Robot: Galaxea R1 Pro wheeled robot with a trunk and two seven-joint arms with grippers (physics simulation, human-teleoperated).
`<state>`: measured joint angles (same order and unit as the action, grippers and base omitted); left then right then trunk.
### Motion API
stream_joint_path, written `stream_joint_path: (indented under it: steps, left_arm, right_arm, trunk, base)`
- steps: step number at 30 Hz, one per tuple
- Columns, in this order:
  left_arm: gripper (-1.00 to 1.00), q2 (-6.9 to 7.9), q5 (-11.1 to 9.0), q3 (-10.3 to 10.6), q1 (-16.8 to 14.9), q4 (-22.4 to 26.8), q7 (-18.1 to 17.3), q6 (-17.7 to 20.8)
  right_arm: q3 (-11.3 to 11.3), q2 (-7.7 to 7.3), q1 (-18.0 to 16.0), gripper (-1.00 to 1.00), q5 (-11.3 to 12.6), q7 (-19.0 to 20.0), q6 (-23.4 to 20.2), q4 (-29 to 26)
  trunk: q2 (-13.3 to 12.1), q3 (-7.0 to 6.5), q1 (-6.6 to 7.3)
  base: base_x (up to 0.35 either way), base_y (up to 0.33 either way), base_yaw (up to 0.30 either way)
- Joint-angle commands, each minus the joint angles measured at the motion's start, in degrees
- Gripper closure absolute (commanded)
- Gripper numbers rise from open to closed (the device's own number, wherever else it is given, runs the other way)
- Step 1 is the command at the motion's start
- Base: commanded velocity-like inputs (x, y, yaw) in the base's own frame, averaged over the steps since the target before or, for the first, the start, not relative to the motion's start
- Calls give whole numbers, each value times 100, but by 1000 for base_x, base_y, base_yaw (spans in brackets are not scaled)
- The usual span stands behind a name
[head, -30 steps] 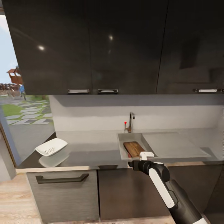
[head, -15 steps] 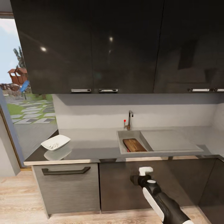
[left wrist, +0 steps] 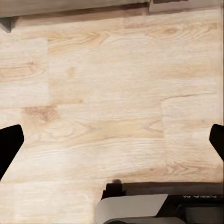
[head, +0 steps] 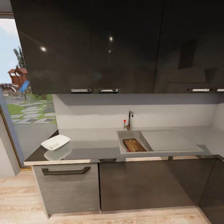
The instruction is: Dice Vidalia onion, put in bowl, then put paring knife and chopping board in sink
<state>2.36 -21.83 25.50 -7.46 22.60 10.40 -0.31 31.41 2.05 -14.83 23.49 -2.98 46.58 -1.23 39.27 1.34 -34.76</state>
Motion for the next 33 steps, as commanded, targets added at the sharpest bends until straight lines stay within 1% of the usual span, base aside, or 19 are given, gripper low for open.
stream_joint_path:
  steps: [1, 2, 3, 4, 5, 6, 7, 8, 9, 10, 11, 12, 13, 15, 17, 21, 25, 33]
  left_arm:
    - [-100, 17, -50, 45, -9, 553, 223, 523]
    - [-100, 19, -48, 45, -11, 721, 285, 669]
    - [-100, 22, -45, 44, -14, 1030, 410, 898]
    - [-100, 25, -43, 44, -16, 1379, 579, 1095]
    - [-100, 26, -42, 45, -17, 1510, 659, 1166]
    - [-100, 33, -42, 48, -18, 1568, 729, 1192]
    - [-100, 44, -40, 50, -18, 1519, 752, 1143]
    - [-100, 87, -39, 51, -18, 1348, 758, 908]
    - [-100, 116, -40, 51, -18, 1193, 756, 649]
    - [-100, 133, -40, 55, -18, 1016, 755, 346]
    - [-100, 149, -42, 58, -18, 640, 752, -248]
    - [-100, 151, -44, 59, -18, 551, 749, -375]
    - [-100, 159, -44, 63, -18, 318, 742, -680]
    - [-100, 167, -44, 67, -18, 92, 738, -954]
    - [-100, 173, -47, 74, -18, 22, 731, -1079]
    - [-100, 176, -55, 83, -18, -64, 733, -1404]
    - [-100, 170, -51, 79, -18, -244, 728, -1470]
    - [-100, 161, -58, 84, -18, -290, 727, -1481]
  right_arm:
    - [49, 56, 196, -100, 23, -157, 535, 15]
    - [49, 83, 255, -100, 23, -215, 705, 17]
    - [49, 151, 344, -100, 23, -370, 1023, 20]
    - [45, 270, 424, -100, 23, -713, 1342, 14]
    - [43, 338, 454, -100, 22, -1004, 1342, 4]
    - [42, 397, 480, -100, 22, -1435, 1342, -32]
    - [41, 418, 490, -100, 18, -1644, 1342, -57]
    - [41, 437, 499, -100, -3, -1815, 1342, -111]
    - [41, 448, 502, -100, -30, -1877, 1342, -165]
    - [41, 457, 504, -100, -75, -1917, 1342, -212]
    - [42, 466, 506, -100, -212, -1953, 1342, -269]
    - [42, 467, 506, -100, -258, -1958, 1342, -277]
    - [41, 466, 507, -100, -408, -1973, 1342, -292]
    - [37, 462, 507, -100, -568, -1990, 1342, -302]
    - [39, 474, 507, -100, -613, -1999, 1342, -304]
    - [34, 488, 507, -100, -626, -2012, 1342, -300]
    - [32, 489, 507, -100, -627, -2014, 1342, -299]
    - [32, 489, 507, -100, -626, -2021, 1342, -299]
  trunk:
    - [9, 11, -2]
    - [9, 11, -2]
    - [9, 11, -2]
    - [9, 11, -2]
    - [9, 11, -2]
    - [9, 11, -2]
    - [9, 11, -2]
    - [9, 11, -2]
    - [9, 11, -2]
    - [9, 11, -2]
    - [9, 11, -2]
    - [9, 11, -2]
    - [9, 11, -2]
    - [9, 11, -2]
    - [9, 11, -2]
    - [9, 11, -2]
    - [9, 11, -2]
    - [9, 11, -2]
  base:
    - [0, 0, 0]
    - [0, 0, 0]
    - [0, 0, 0]
    - [0, 0, 0]
    - [0, 0, 0]
    - [0, 0, 0]
    - [0, 0, 0]
    - [0, 0, 0]
    - [0, 0, 0]
    - [0, 0, 0]
    - [0, 0, 0]
    - [0, 0, 0]
    - [0, 0, 0]
    - [0, 0, 0]
    - [0, 0, 0]
    - [0, 0, 0]
    - [0, 0, 0]
    - [0, 0, 0]
